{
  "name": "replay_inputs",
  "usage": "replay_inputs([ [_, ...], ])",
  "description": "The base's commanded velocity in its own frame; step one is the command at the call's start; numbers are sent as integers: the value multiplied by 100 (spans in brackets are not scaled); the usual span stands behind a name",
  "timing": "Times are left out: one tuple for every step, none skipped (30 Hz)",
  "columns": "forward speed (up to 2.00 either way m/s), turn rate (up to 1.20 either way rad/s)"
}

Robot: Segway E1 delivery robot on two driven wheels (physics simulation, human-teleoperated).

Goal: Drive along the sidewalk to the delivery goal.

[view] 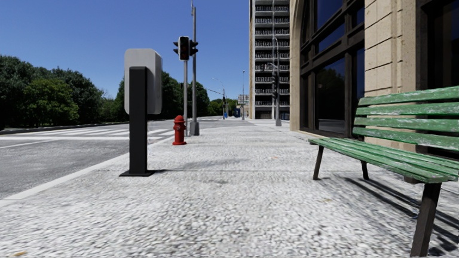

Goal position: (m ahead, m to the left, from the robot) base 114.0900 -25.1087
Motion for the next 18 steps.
replay_inputs([
  [200,0],
  [200,0],
  [200,0],
  [200,0],
  [200,0],
  [200,0],
  [200,0],
  [200,0],
  [200,0],
  [200,0],
  [200,0],
  [200,0],
  [200,0],
  [200,0],
  [200,0],
  [200,0],
  [200,0],
  [200,0],
])
